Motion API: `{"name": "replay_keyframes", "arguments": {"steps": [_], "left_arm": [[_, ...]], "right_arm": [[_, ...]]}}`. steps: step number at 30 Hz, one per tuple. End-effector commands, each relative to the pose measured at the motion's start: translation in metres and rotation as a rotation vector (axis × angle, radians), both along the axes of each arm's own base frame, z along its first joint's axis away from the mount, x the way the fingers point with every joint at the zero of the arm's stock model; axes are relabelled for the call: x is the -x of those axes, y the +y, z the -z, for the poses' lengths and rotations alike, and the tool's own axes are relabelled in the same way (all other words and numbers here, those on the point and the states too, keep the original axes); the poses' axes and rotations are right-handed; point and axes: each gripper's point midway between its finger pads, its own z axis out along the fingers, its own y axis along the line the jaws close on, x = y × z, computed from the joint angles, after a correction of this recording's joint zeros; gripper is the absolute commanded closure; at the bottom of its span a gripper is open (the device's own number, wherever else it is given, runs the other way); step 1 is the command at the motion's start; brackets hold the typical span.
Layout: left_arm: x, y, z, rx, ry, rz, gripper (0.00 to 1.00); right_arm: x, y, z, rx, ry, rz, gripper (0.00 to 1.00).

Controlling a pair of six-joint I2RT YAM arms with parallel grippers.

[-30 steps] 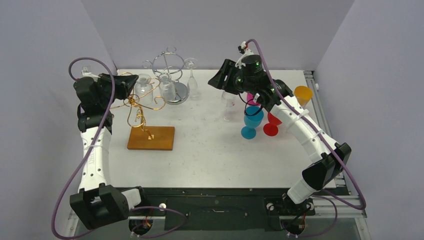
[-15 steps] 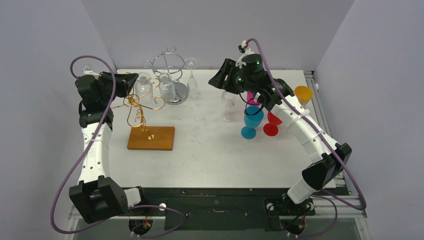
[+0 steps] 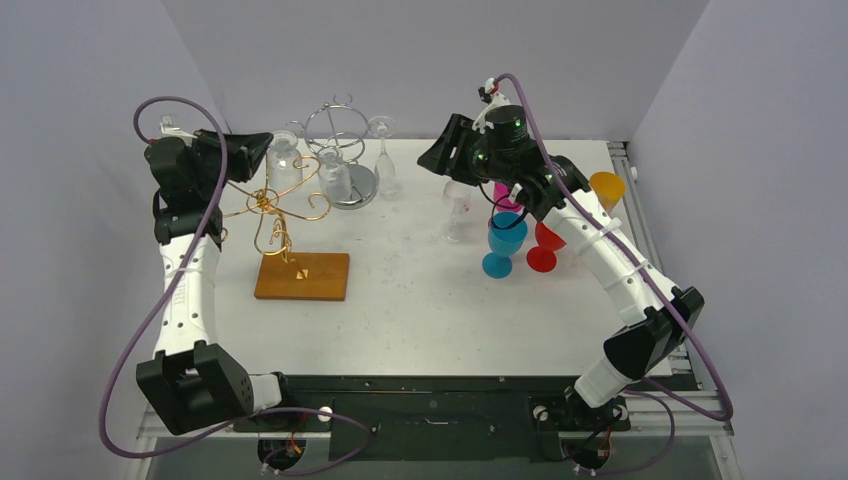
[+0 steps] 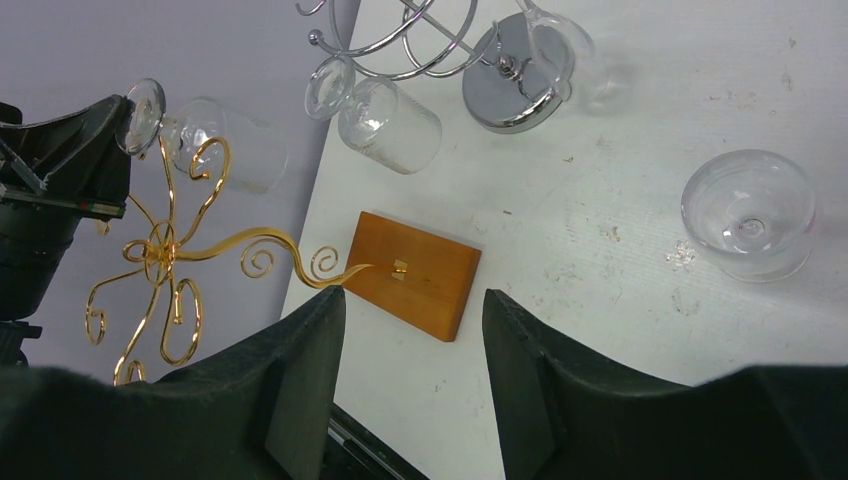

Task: Take the wine glass off the wine glass rack
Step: Pick up the wine glass from the wine rack.

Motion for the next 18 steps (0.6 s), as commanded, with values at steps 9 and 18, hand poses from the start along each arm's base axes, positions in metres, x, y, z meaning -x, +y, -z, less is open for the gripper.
{"name": "replay_keyframes", "arguments": {"steps": [9,18], "left_arm": [[-0.009,-0.004,-0.065,-0.052,-0.192,0.031,1.00],[-0.017,-0.015,-0.071,-0.055,-0.213,0.070,1.00]], "right_arm": [[0.000,0.001,-0.027,-0.024,-0.070,0.005,0.51],[0.001,0.000,-0.029,-0.026,-0.073,0.004,0.51]]}}
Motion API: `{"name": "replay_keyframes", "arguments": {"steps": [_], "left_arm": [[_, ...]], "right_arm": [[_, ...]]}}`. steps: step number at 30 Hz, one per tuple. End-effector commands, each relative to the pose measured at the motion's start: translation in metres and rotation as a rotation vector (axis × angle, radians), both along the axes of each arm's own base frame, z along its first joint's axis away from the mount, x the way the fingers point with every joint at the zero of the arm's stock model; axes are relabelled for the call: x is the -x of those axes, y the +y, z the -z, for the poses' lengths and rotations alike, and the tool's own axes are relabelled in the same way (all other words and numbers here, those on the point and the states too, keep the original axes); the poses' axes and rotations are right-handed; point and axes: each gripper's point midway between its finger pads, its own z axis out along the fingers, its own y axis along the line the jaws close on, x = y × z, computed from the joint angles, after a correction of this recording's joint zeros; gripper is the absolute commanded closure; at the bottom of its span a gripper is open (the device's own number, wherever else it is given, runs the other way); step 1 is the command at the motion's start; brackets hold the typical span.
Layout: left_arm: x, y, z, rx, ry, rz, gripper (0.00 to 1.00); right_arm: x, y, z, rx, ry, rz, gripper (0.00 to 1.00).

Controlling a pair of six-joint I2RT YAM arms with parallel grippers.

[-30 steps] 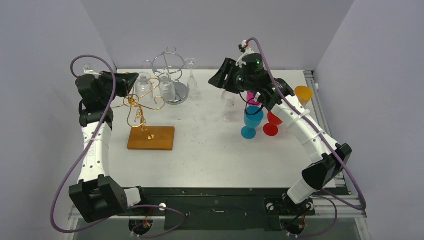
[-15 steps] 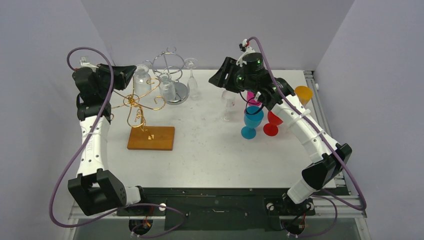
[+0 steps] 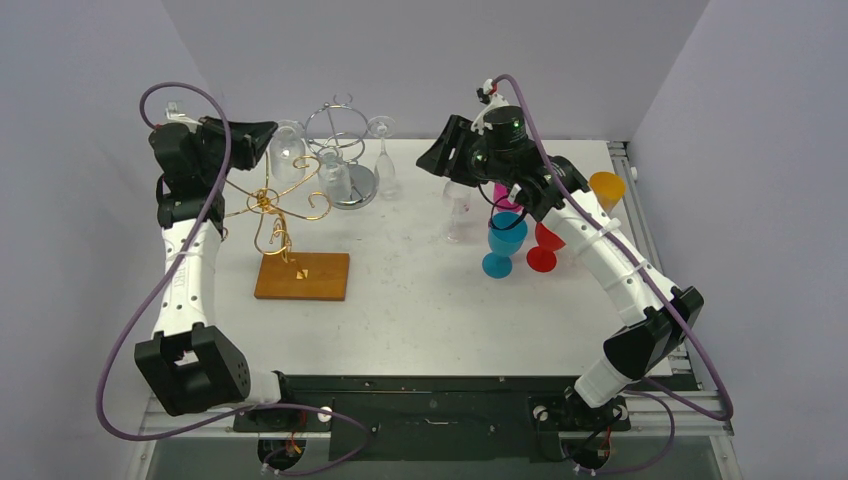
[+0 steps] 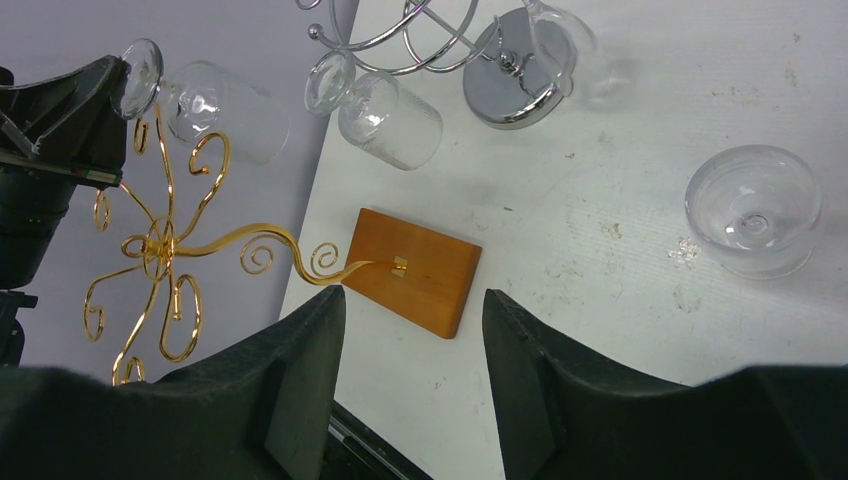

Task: Take the wine glass off the wine glass rack
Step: Pick up the wine glass from the wine rack.

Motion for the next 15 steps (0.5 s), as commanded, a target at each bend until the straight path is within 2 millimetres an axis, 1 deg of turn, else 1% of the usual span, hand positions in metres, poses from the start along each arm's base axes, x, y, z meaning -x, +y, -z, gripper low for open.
{"name": "replay_keyframes", "arguments": {"steps": [1,5,15], "left_arm": [[0.003,-0.012,-0.061,-0.044,-0.197,0.048,1.00],[0.001,-0.018,-0.066,-0.039,-0.216,0.064,1.00],[-0.007,-0.030,-0.089,-0.052,-0.275,0.095,1.00]], "right_arm": [[0.000,-0.001,-0.030,-0.029,-0.077,0.006,0.51],[0.001,-0.002,-0.030,-0.027,-0.078,0.006,0.51],[0.002,-0.004,-0.033,-0.021,-0.086,0.013,0.51]]}}
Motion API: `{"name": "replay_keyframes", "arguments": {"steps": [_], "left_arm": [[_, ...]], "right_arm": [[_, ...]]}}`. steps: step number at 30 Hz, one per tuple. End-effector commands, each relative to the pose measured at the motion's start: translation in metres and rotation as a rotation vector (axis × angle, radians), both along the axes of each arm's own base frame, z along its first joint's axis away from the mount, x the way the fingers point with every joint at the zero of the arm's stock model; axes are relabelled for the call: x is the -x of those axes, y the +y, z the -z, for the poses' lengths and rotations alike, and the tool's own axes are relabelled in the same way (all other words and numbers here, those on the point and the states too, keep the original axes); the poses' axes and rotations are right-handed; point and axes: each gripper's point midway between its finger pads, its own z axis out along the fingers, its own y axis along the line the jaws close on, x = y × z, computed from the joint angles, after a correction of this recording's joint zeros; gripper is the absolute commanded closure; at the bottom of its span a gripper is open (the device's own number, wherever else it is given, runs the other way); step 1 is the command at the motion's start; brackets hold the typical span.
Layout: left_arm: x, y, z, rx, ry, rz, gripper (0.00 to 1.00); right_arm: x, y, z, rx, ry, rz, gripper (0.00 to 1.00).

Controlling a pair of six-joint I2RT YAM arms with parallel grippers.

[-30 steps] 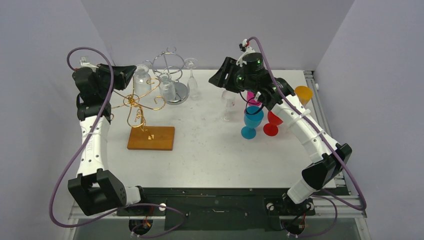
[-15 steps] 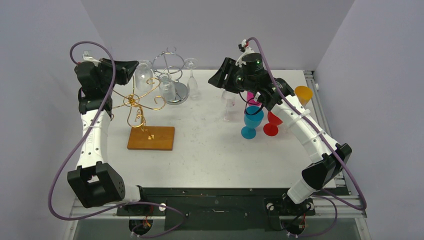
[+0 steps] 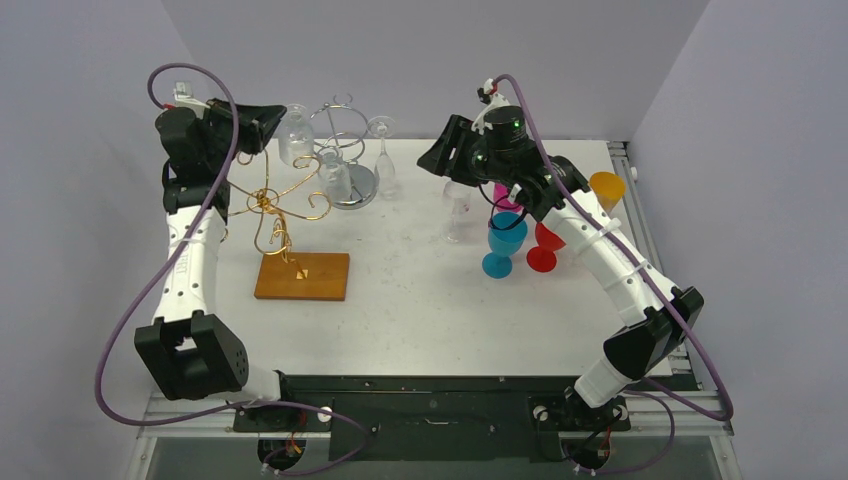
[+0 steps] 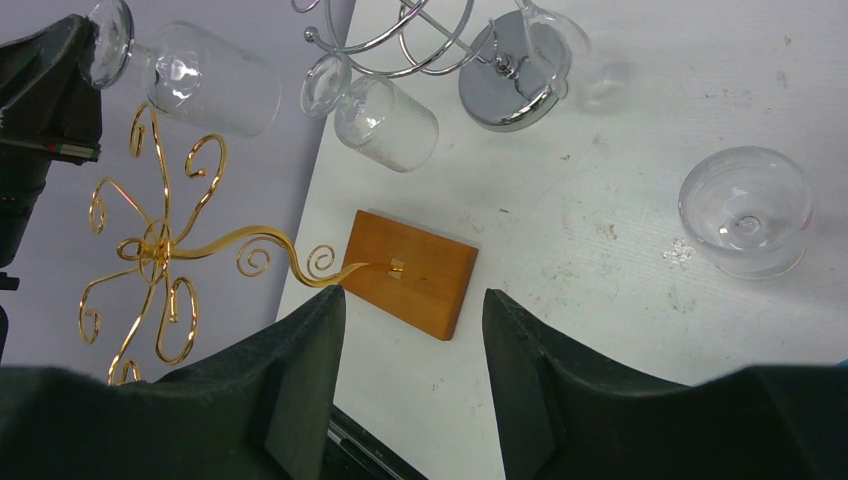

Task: Take the wine glass off the wine glass rack
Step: Pick up the wine glass from the wine rack, then place the wine glass at the center of the board.

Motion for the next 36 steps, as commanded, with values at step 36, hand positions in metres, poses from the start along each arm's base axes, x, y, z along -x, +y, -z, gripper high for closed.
{"name": "replay_keyframes", "arguments": {"steps": [36], "left_arm": [[0.068,-0.158,-0.155,0.349,-0.278,0.308,1.00]], "right_arm": [[0.027,-0.015,-0.085,-0.514,-0.348,0.058,0.18]]}}
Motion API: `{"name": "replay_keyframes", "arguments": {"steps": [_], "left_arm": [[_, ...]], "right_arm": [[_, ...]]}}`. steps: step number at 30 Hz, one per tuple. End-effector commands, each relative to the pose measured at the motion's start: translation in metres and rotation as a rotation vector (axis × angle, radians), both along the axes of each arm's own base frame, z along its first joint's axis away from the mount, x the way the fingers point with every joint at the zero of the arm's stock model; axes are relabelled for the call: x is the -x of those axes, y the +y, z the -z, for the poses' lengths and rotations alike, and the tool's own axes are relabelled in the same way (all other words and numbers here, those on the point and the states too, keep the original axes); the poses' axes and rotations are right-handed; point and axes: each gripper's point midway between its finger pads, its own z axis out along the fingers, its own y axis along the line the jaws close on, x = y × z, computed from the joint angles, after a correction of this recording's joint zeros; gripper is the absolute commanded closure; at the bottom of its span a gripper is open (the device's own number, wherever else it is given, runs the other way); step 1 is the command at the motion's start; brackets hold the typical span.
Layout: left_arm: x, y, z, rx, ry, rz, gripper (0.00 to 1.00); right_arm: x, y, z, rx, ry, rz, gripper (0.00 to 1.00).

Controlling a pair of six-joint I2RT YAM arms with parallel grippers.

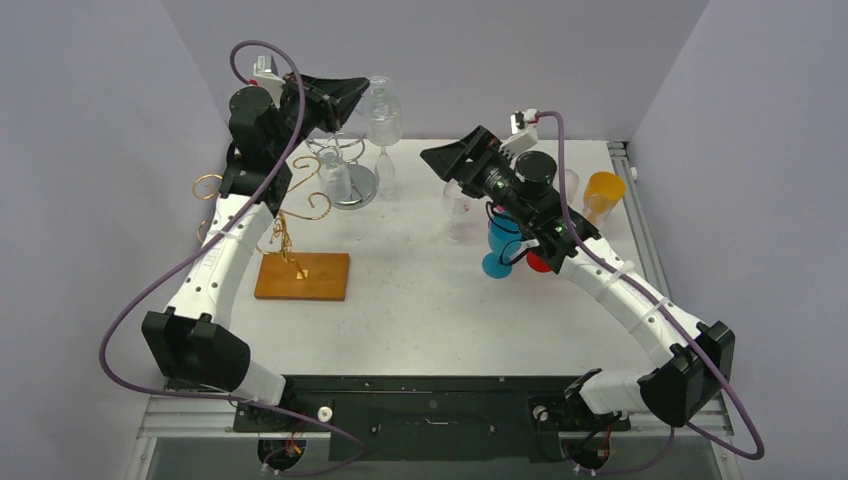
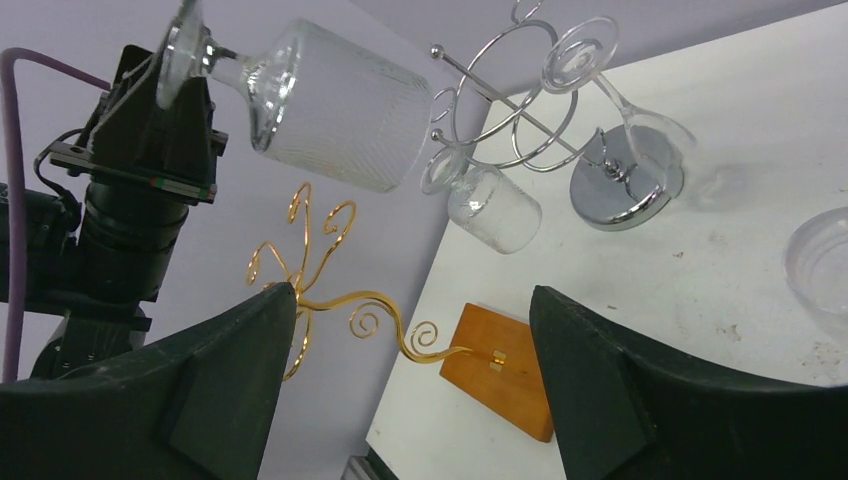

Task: Take the wine glass off the wine glass rack
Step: Place the wine glass at the center of the board.

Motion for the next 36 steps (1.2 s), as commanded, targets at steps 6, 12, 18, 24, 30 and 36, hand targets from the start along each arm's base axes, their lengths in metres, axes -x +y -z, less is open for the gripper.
{"name": "replay_keyframes", "arguments": {"steps": [6,12,18,24,30,36], "left_arm": [[0.062,-0.031,-0.079,0.212,-0.167,0.117,1.00],[0.072,-0.048,-0.076,0.269,-0.142,0.174,1.00],[0.084,-0.060,-0.078,0.303,-0.132,0.220,1.00],[0.092,-0.068,-0.076,0.327,-0.117,0.253,1.00],[0.098,-0.068,-0.076,0.346,-0.115,0.269,1.00],[0.106,-0.075,-0.073,0.372,-0.105,0.302,1.00]], "right_arm": [[0.019,-0.008,-0.052,-0.261,-0.207,-0.013,0.15],[0.029,-0.016,-0.060,-0.379,-0.281,-0.014,0.12],[0.031,-0.020,-0.060,-0.439,-0.312,-0.009,0.11],[0.034,-0.023,-0.069,-0.500,-0.360,-0.018,0.11],[0.038,-0.023,-0.074,-0.551,-0.375,-0.049,0.12],[0.047,-0.023,-0.088,-0.606,-0.415,-0.095,0.16]]}}
